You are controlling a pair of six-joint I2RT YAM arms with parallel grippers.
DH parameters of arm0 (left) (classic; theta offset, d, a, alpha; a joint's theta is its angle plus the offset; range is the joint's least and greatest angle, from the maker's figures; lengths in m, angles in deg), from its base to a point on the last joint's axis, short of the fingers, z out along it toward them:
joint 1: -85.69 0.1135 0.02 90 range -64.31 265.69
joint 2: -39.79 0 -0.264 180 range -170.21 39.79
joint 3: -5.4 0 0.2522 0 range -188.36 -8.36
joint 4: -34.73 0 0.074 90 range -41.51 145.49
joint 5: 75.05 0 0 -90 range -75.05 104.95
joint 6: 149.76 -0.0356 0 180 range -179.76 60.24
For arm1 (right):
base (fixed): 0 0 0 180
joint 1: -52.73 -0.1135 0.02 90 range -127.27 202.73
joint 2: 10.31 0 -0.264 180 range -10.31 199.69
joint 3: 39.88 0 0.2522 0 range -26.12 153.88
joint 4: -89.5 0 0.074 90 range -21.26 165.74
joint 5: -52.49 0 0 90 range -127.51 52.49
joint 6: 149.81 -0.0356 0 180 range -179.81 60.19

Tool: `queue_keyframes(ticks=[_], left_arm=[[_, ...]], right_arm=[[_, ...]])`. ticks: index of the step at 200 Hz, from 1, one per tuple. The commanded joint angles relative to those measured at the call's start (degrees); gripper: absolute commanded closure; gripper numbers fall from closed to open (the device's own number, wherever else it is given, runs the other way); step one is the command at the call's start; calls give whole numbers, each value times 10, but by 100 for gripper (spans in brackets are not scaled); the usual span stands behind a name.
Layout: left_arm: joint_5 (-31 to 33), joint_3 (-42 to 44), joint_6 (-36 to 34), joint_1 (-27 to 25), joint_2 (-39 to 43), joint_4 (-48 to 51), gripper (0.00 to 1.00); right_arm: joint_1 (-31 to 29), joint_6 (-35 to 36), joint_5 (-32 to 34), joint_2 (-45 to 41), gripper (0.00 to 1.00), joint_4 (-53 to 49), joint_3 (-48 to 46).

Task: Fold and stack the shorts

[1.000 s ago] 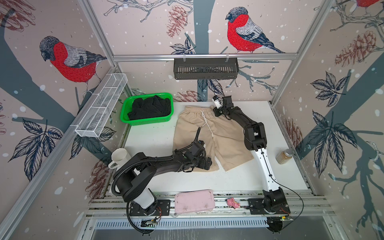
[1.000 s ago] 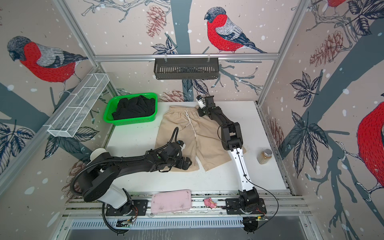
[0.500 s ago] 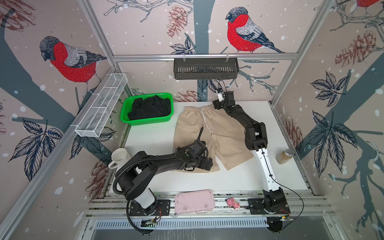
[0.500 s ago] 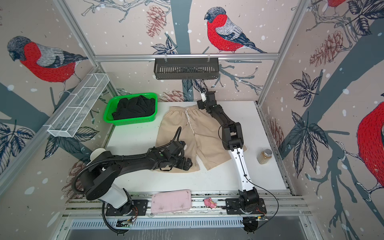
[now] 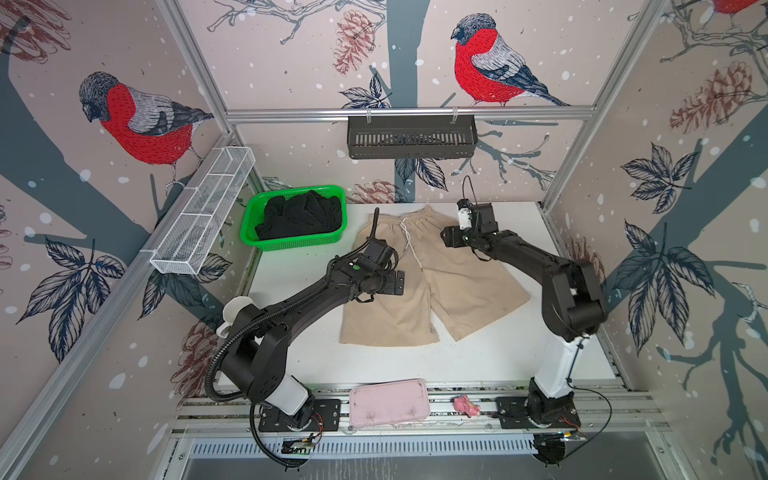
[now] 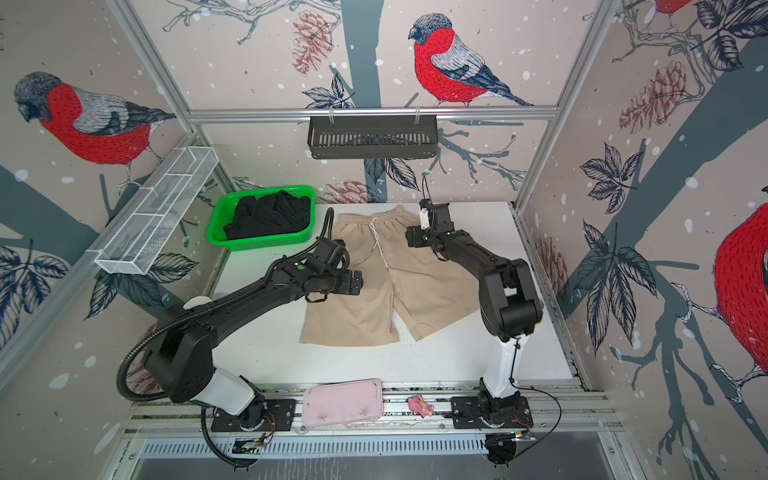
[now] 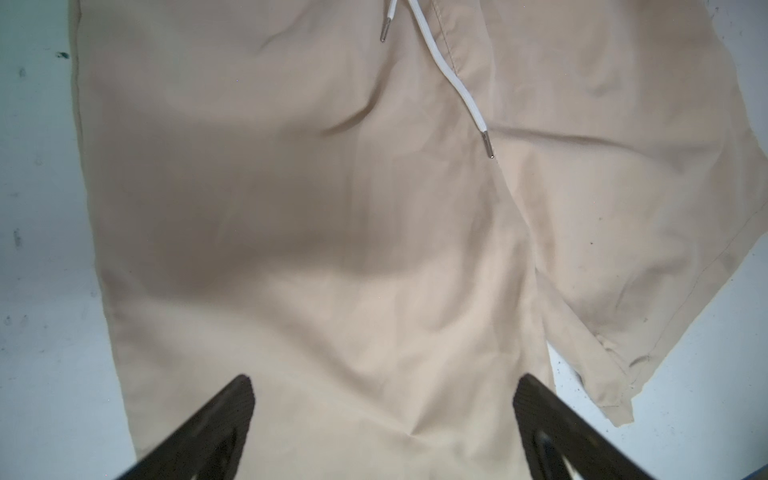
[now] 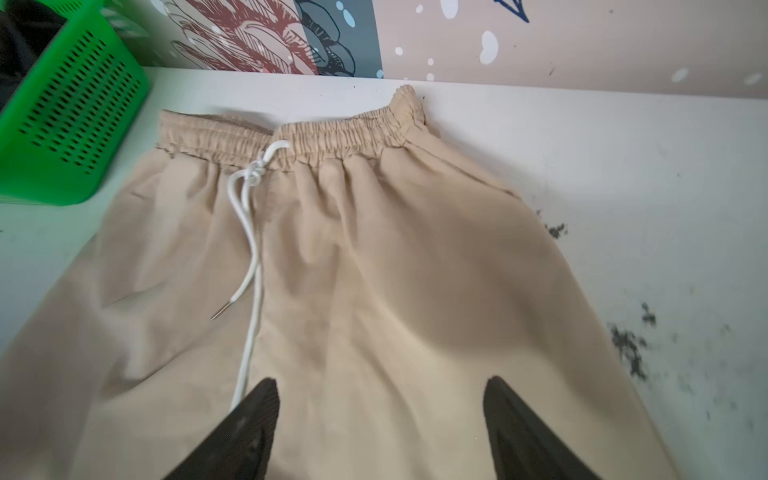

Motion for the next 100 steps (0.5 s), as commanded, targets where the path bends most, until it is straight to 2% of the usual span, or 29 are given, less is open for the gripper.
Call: queue_keyframes(ticks=[1, 18, 40, 58, 67, 91, 100], left_arm=[[11, 31, -15, 28, 5, -7, 2], [-34, 60, -14, 48, 12, -35, 2], [-145, 124, -26, 45, 22, -102, 2], [-190, 168, -17, 35, 31, -139, 2], [-193, 180, -18, 24, 32, -139, 2], [-146, 185, -23, -27, 27, -113, 2], [-154, 196, -13, -34, 25, -121, 2]], right_arm=[[-15, -52, 41, -51, 20, -24, -94], [-8, -63, 50, -77, 20, -27, -145], [11, -66, 58, -90, 21, -19, -183], [13, -63, 66, -88, 21, -1, -191], [13, -61, 65, -79, 21, 3, -187], [13, -61, 49, -43, 21, 10, -166], [14, -61, 42, -28, 21, 13, -157]])
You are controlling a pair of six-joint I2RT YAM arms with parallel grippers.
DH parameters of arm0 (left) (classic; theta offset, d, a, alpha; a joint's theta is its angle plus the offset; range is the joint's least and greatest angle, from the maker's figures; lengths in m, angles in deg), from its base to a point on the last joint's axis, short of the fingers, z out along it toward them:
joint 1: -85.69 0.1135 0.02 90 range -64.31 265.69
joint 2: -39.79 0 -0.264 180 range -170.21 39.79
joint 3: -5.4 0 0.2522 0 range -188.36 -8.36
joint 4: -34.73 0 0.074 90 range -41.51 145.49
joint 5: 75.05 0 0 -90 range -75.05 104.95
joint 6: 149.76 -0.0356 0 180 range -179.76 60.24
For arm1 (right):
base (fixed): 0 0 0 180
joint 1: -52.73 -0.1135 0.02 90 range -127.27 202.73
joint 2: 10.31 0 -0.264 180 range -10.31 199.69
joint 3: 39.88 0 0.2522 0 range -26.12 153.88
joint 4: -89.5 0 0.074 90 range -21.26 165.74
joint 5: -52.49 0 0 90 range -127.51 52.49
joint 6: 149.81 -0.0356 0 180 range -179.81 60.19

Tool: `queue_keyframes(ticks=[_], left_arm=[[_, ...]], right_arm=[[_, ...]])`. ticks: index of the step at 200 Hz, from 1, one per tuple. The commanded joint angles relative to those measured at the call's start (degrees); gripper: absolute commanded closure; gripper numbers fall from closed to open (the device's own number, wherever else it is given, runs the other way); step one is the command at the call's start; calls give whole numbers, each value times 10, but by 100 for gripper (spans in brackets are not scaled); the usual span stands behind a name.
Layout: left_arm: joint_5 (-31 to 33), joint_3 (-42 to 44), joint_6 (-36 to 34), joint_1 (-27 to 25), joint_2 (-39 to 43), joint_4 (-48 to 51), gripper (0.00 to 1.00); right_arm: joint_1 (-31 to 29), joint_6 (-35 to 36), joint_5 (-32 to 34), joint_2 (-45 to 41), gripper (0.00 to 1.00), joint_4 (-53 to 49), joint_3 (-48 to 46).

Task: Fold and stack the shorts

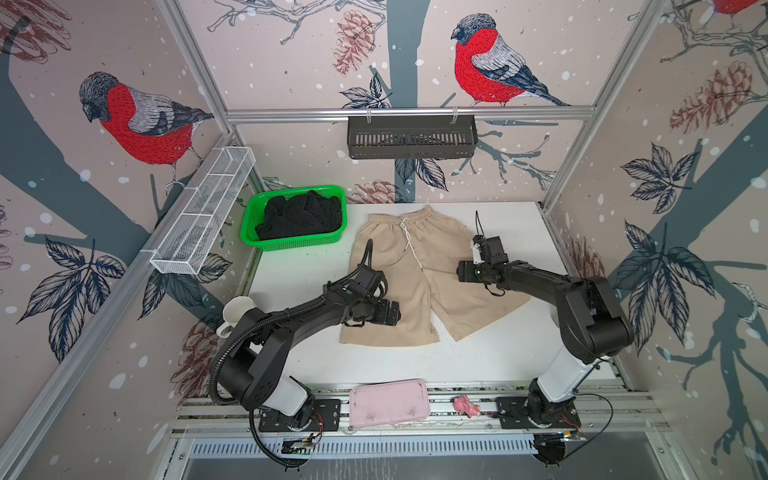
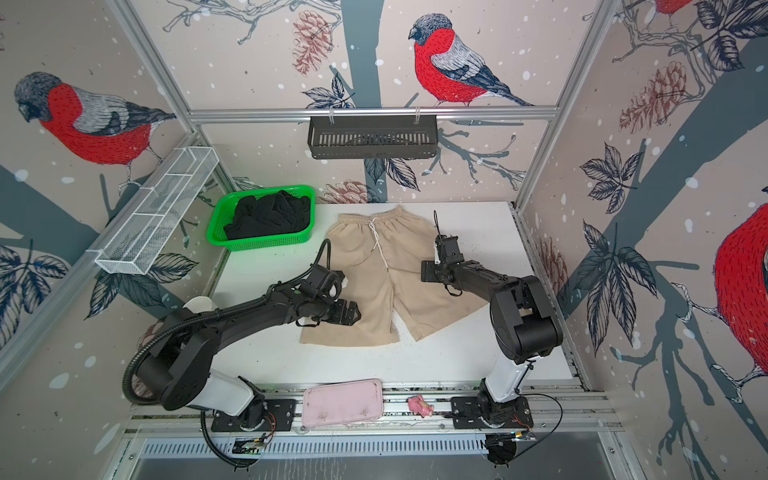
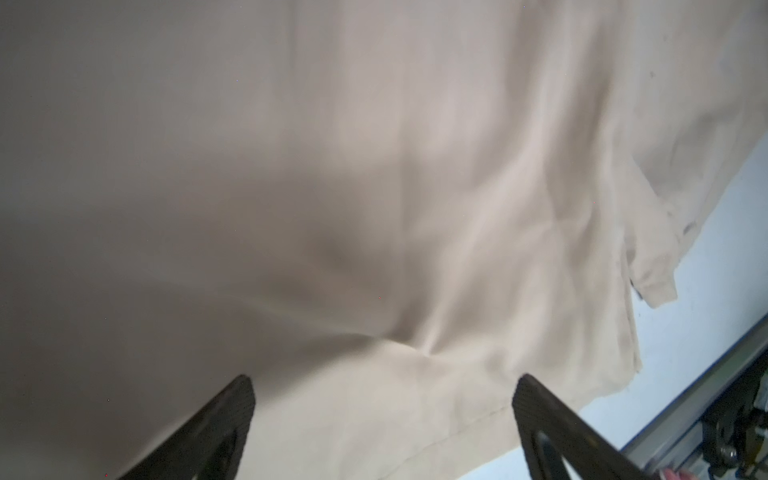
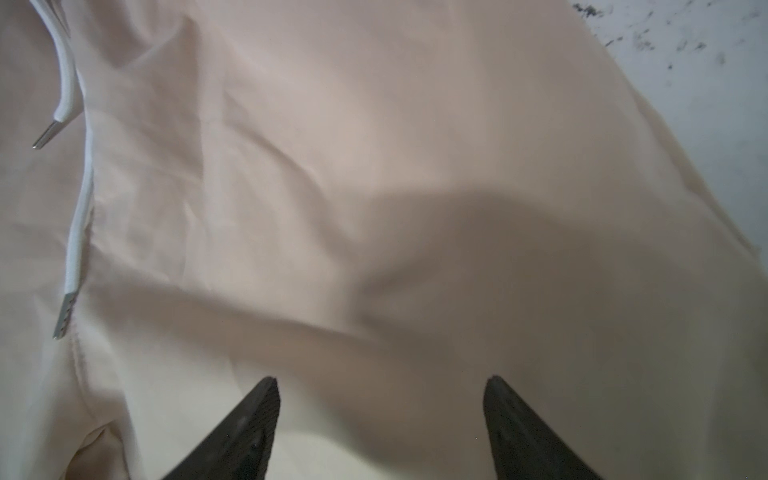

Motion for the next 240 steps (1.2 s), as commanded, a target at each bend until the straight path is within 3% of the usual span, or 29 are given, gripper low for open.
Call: queue_keyframes(ticks=[1, 41, 96, 123, 158, 176, 193, 212, 240], left_arm=[[-11, 15, 7, -23, -1, -26, 2], [-32, 36, 37, -67, -21, -74, 2], [2, -30, 77, -163, -73, -101, 2], [53, -136, 65, -182, -120, -64, 2], [194, -294, 30, -176, -152, 49, 2], [229, -333, 15, -150, -144, 82, 2], [232, -326, 9, -107, -113, 90, 2], [225, -291, 5, -49, -56, 83, 2], [221, -220, -15, 25, 34, 47, 2]], right_arm=[[1, -9, -13, 28, 21, 23, 18], [1, 6, -32, 100, 21, 23, 75], [-6, 8, -73, 209, 22, 34, 205], [-9, 18, -78, 258, 21, 7, 318], [7, 32, -65, 236, 19, -41, 408], [12, 41, -57, 175, 19, -67, 376], [-7, 49, -56, 85, 19, -76, 271], [-54, 37, -35, -17, 20, -86, 134], [-168, -15, 72, -146, 18, -121, -19]])
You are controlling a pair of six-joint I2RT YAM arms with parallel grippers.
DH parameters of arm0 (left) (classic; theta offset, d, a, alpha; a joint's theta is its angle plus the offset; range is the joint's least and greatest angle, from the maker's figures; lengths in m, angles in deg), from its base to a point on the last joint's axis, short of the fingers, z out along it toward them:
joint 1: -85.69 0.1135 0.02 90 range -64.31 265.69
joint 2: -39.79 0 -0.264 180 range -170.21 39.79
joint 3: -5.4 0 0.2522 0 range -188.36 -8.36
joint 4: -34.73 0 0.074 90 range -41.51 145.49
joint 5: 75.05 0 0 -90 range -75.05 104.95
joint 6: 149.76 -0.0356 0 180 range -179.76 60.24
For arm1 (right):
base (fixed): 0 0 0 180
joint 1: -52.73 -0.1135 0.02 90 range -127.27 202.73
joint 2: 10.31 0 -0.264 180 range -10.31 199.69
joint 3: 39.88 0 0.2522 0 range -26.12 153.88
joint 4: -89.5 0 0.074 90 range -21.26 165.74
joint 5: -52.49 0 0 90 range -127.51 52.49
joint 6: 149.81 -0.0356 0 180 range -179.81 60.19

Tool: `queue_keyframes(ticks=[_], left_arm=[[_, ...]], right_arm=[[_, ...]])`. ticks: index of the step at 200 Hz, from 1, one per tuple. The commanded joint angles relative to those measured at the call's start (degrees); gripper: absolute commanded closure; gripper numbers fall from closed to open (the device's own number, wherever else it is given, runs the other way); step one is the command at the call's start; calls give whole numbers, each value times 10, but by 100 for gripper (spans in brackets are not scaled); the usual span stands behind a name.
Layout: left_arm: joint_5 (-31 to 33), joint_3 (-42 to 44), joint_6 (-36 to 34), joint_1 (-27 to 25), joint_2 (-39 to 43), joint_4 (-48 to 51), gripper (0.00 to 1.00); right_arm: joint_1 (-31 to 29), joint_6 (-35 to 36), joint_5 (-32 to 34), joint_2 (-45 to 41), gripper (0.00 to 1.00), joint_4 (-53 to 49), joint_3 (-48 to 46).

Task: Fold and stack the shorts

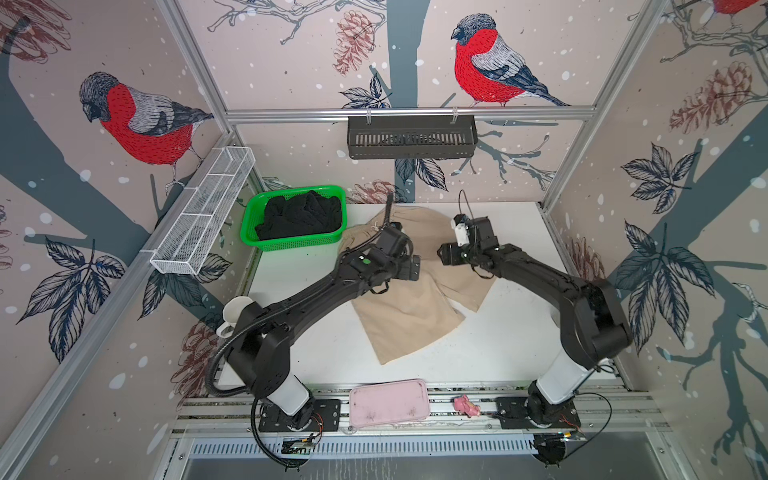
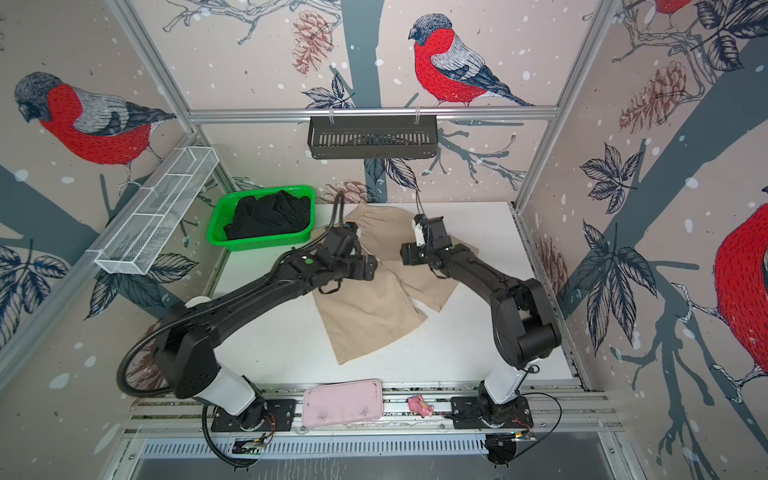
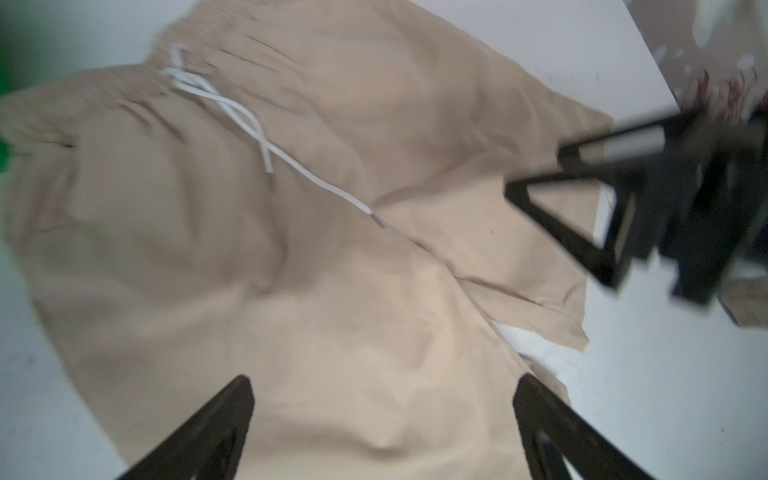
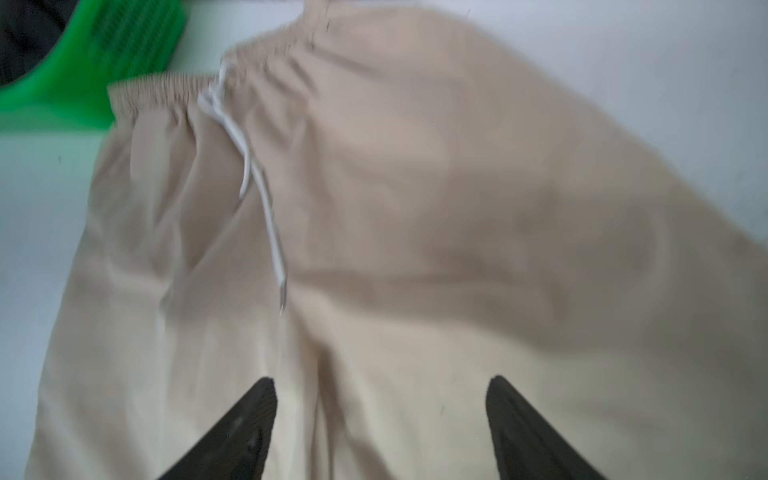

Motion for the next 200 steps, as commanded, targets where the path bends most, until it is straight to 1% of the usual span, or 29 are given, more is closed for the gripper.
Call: queue_keyframes(ticks=[1, 20, 38, 45, 60, 89, 109, 146, 180, 200], left_arm=[[15, 39, -24, 43, 52, -9, 2], [18, 65, -32, 75, 91, -12, 2], [15, 84, -40, 94, 111, -15, 2], [13, 88, -42, 102, 114, -14, 2], [7, 94, -43, 116, 117, -10, 2], [-2, 102, -46, 127, 127, -9, 2], [2, 102, -47, 128, 134, -4, 2], [-6, 110, -47, 128, 134, 4, 2], [0, 124, -44, 128, 146, 15, 2], [2, 127, -30, 129, 146, 28, 2]], right_arm=[[-68, -48, 89, -76, 18, -51, -80], [-118, -114, 153, -123, 18, -107, -123], [-147, -162, 171, -143, 20, -129, -148], [-159, -170, 176, -143, 22, -126, -155], [-181, -184, 210, -129, 22, -127, -161], [-179, -170, 212, -84, 22, -118, -158], [-162, -164, 233, -57, 23, -146, -151], [-110, -142, 213, -33, 24, -153, -152], [-28, -125, 211, -15, 24, -176, -142], [8, -116, 220, -23, 24, -179, -126]])
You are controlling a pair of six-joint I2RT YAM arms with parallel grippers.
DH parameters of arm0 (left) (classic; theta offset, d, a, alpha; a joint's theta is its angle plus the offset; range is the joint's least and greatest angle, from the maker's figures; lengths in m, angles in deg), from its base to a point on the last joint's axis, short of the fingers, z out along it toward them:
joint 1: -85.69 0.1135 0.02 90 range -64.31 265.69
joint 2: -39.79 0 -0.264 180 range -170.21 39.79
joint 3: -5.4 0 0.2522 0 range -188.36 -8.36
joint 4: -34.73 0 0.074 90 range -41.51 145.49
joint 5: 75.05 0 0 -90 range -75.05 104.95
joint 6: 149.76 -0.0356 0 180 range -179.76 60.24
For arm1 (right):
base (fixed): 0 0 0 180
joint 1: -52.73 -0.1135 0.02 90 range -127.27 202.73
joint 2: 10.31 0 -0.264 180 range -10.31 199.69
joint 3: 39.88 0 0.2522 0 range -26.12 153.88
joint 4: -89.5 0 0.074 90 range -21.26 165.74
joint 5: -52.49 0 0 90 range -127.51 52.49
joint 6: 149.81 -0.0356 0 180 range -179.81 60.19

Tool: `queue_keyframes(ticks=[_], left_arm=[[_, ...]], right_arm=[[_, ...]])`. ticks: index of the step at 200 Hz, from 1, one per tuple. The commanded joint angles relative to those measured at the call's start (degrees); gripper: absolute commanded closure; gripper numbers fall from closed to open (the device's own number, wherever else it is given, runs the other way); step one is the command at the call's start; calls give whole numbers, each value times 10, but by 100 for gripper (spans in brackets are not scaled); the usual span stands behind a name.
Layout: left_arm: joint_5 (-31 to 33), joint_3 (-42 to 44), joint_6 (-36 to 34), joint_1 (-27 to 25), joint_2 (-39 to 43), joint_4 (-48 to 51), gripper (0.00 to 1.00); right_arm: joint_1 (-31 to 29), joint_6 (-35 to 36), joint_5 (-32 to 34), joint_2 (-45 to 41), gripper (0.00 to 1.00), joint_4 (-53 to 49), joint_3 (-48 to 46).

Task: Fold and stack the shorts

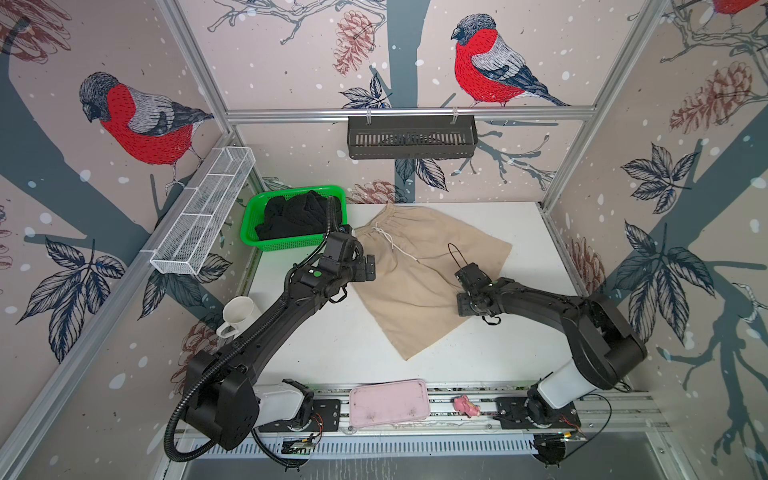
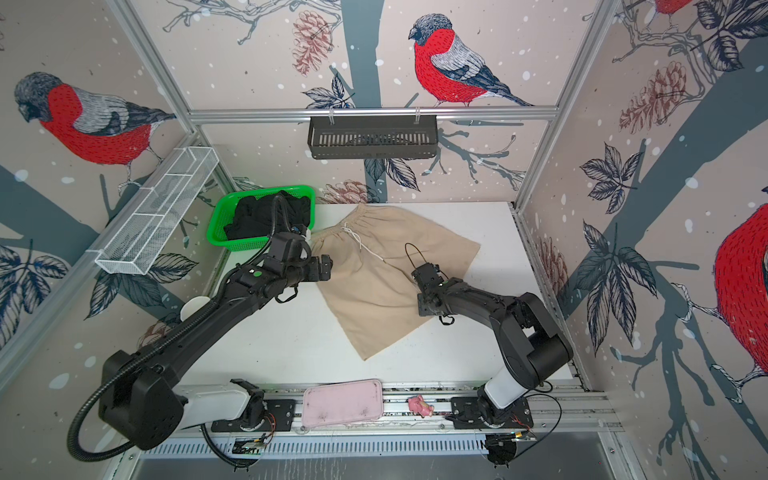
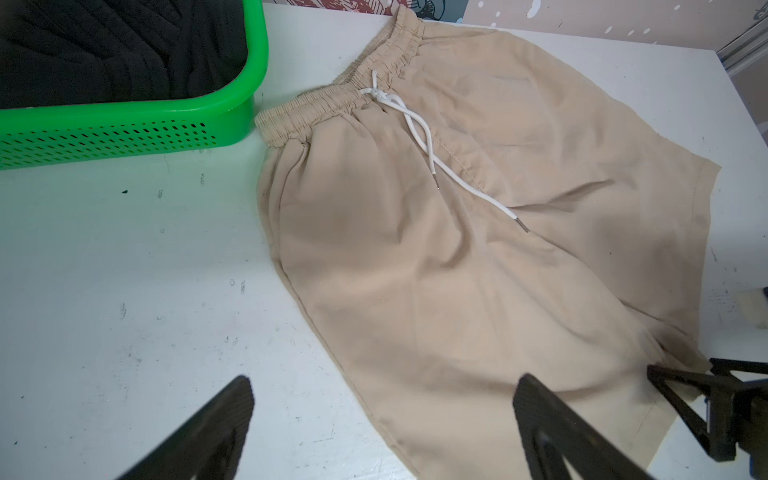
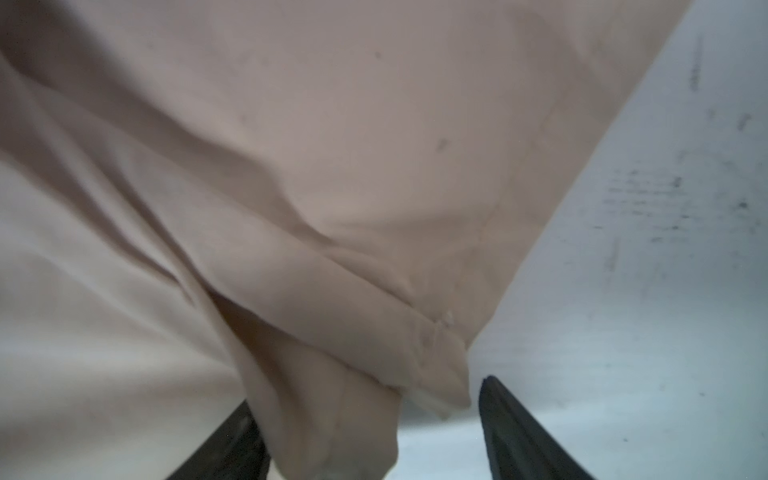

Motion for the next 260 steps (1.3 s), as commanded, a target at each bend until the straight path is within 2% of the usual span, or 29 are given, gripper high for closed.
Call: queue_keyframes(ticks=[1, 39, 57, 79, 93, 114, 140, 167, 189, 220, 236, 260], left_arm=[[4, 4, 14, 1, 3, 19, 2], [51, 29, 20, 5, -23, -32, 2], [48, 29, 14, 26, -47, -80, 2], [15, 4, 12, 54, -75, -108, 2], [9, -9, 4, 57, -79, -115, 2], [10, -16, -13, 59, -79, -119, 2], [-7, -14, -20, 73, -91, -135, 2], [-14, -12, -23, 83, -118, -176, 2], [-9, -36, -32, 83, -150, -179, 2], [-28, -68, -39, 83, -179, -164, 2], [-102, -77, -83, 83, -198, -184, 2], [-213, -98, -105, 80, -245, -234, 2]], right_arm=[[30, 23, 21, -4, 24, -38, 12], [93, 60, 23, -41, 22, -49, 63], [94, 68, 7, -74, 21, -58, 77], [23, 63, -28, -104, 20, -63, 78], [-39, 28, -24, -105, 20, -78, 77], [-100, -26, -57, -96, 23, -54, 49], [-134, -66, -100, -66, 29, 16, 3], [-154, -83, -114, -42, 35, 36, -23], [-147, -92, -114, -51, 34, 16, -53], [-96, -108, -139, -99, 33, -23, -112], [-54, -116, -164, -138, 33, -35, -136], [-24, -112, -172, -190, 29, -33, -137]])
